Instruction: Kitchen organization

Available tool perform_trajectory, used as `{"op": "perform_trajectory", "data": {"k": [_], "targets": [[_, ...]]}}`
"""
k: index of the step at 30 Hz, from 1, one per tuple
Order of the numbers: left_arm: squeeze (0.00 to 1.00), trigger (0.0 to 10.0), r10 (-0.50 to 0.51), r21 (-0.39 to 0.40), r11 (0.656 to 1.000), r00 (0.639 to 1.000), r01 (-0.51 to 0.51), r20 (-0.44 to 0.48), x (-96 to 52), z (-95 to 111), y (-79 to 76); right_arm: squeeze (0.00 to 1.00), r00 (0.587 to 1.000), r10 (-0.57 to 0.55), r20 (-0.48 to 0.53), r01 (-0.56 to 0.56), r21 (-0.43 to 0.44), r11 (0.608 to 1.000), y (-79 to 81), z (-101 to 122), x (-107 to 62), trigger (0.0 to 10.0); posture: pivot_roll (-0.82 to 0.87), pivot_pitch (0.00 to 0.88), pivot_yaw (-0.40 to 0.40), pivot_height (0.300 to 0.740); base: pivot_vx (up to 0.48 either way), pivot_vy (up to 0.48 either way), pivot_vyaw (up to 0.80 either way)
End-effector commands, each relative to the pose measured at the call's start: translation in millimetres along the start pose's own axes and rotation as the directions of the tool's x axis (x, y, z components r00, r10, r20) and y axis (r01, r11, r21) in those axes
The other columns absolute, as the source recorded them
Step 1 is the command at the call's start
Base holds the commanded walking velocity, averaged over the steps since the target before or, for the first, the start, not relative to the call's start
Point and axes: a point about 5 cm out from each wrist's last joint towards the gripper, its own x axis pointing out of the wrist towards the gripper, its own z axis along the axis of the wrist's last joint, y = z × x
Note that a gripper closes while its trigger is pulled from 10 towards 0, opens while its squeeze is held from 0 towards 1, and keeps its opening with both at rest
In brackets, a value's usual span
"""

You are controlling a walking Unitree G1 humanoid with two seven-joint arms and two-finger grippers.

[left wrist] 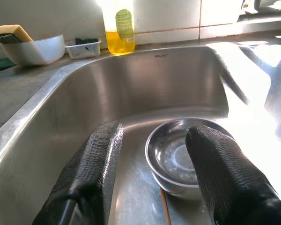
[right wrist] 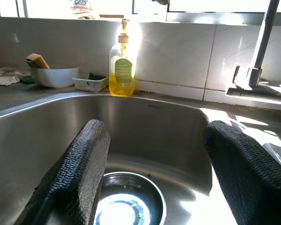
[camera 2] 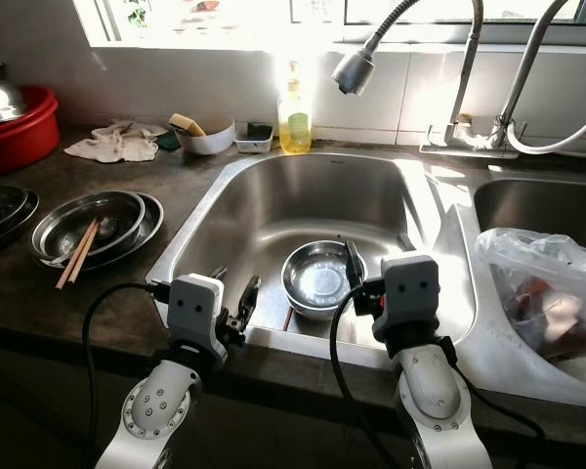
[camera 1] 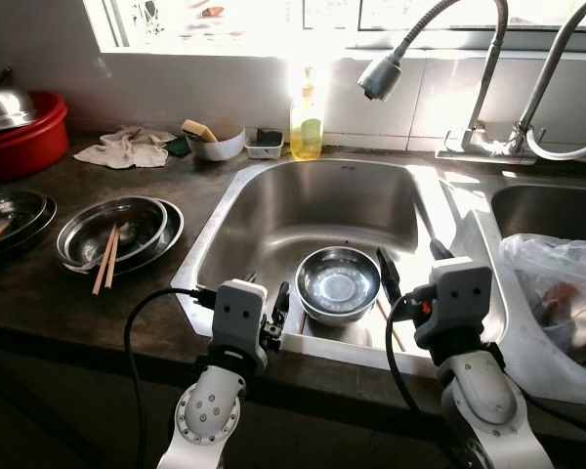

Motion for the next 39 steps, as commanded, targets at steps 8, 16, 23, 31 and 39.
{"op": "perform_trajectory", "data": {"k": [8,16,23,31,39], "targets": [[0.0,10.0,0.018,-0.003,1.0,1.0,-0.018,0.003,-4.7,1,4.9,0.0,1.0,0.007,0.011,-0.007,0.024,1.0,5.0,6,2.1,10.0,0.03,0.0,0.024,0.74,0.0,0.0,0.0],[0.0,10.0,0.024,-0.022,0.999,1.0,-0.024,0.01,-2.5,4,4.6,0.0,1.0,0.017,0.014,-0.018,0.028,0.999,4.7,7,10.1,10.0,0.03,0.0,0.014,0.74,0.0,0.0,0.0],[0.0,10.0,0.014,-0.03,0.999,1.0,-0.014,0.005,-1.8,3,0.4,0.0,1.0,0.026,0.004,-0.026,0.043,0.999,8.0,5,12.7,10.0,0.03,0.0,0.013,0.74,0.0,0.0,0.0],[0.0,10.0,0.012,-0.033,0.999,1.0,-0.012,0.002,-2.5,2,-0.5,0.0,1.0,0.03,-0.009,-0.029,0.049,0.998,9.5,3,13.8,10.0,0.03,0.007,0.009,0.74,0.0,0.0,0.0],[0.0,10.0,0.011,-0.03,0.999,1.0,-0.011,-0.001,-2.6,2,-0.9,0.0,0.999,0.031,-0.011,-0.031,0.053,0.998,11.4,3,14.9,10.0,0.03,0.012,0.008,0.74,-0.259,0.0,0.0]]}}
